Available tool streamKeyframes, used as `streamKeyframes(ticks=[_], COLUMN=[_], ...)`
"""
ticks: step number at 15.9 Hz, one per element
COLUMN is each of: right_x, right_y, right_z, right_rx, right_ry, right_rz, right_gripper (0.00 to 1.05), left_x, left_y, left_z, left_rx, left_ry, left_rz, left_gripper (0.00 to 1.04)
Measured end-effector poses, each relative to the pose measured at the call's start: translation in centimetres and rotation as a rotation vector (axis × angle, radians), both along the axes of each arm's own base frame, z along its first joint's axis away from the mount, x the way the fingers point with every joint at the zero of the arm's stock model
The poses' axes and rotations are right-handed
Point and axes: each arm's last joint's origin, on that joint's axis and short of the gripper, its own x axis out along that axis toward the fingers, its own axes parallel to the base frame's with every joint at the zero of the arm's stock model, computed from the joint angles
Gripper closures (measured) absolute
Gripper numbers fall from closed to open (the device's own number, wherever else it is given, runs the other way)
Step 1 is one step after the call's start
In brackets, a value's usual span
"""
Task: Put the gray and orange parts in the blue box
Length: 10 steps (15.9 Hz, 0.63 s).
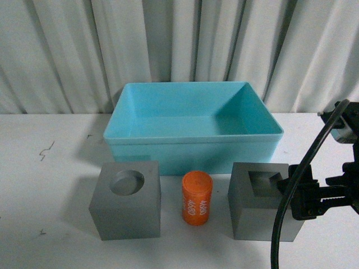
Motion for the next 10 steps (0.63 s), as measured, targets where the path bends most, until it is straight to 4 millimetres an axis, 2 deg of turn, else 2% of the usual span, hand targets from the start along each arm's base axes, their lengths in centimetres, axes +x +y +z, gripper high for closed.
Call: streamKeyframes(ticks=[2, 3, 4, 6, 7, 10], right_x=[0.0, 0.0, -0.1, 0.0, 0.0, -1.2], right_y=[0.8, 1.4, 1.7, 1.4, 1.1, -0.3], right_z=[-0.4, -0.4, -0.4, -0.3, -0.2, 1.0], right_rx=[0.008, 0.014, 0.021, 0.015, 0.019, 0.031], right_ry=[0.014, 0.017, 0.019, 0.015, 0.014, 0.028], right_rz=[0.007, 0.015, 0.013, -0.013, -0.02, -0.046], right_gripper=[0.08, 0.23, 0.58, 0.82, 0.85, 0.86], left_x=[0.0, 0.0, 0.0, 0.0, 0.0, 0.0], left_y=[0.0, 0.0, 0.0, 0.0, 0.0, 0.0], left_z=[0.0, 0.0, 0.0, 0.0, 0.0, 0.0], left_rx=[0.0, 0.0, 0.0, 0.0, 0.0, 0.0], left_ry=[0.0, 0.0, 0.0, 0.0, 0.0, 0.0], left_rz=[0.0, 0.0, 0.0, 0.0, 0.0, 0.0], left_gripper=[0.07, 0.07, 0.07, 0.07, 0.07, 0.07])
